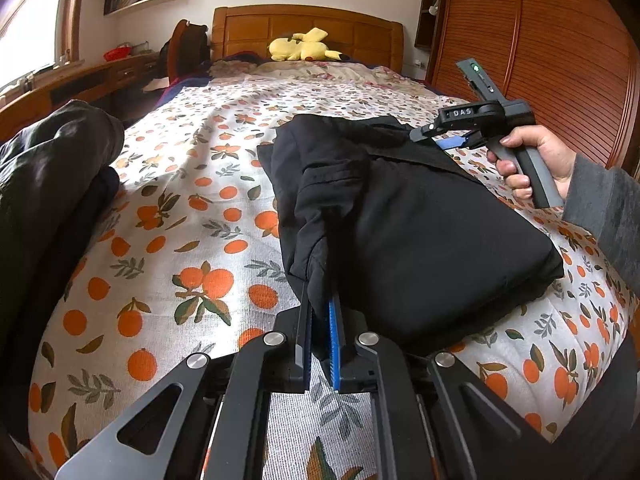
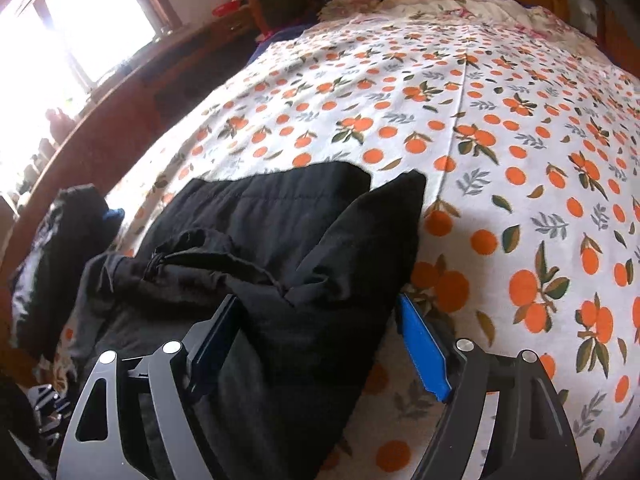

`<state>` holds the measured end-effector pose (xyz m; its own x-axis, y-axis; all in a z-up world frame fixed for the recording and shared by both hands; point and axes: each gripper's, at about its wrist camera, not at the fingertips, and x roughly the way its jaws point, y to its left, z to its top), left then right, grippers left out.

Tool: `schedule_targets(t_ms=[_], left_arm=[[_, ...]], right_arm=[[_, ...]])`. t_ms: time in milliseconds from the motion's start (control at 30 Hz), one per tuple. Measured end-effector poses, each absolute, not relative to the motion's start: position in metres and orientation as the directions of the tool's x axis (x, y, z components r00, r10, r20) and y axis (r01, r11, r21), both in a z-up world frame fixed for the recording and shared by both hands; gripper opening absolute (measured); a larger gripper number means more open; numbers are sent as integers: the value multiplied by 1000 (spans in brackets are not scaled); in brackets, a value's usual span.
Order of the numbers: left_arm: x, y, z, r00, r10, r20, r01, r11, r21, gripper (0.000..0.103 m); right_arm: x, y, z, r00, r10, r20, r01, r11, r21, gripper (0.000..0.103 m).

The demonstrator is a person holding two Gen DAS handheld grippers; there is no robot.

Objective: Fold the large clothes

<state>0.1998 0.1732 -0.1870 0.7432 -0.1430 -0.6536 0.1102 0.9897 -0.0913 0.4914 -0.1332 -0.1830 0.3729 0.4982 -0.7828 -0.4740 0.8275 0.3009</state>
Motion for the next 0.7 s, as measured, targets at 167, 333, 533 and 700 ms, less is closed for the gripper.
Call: schedule_targets(t_ms=[167, 333, 533, 700], left_arm=[[201, 172, -187, 742, -139, -656, 110, 990, -86, 9], [200, 172, -187, 741, -136, -657, 108, 991, -84, 9], [197, 172, -183, 751, -125, -648, 100, 992, -74, 10], [183, 178, -174, 768, -96, -633, 71, 995, -65, 15]], right_arm=[[501, -133, -190, 355, 504, -787, -443, 832, 334, 78], [511, -132, -214, 275, 554, -786, -397, 810, 432, 73], [500, -134, -208, 252, 602, -758, -437, 769, 466, 34], [477, -135, -186, 333, 535, -776, -482, 804, 348, 24]])
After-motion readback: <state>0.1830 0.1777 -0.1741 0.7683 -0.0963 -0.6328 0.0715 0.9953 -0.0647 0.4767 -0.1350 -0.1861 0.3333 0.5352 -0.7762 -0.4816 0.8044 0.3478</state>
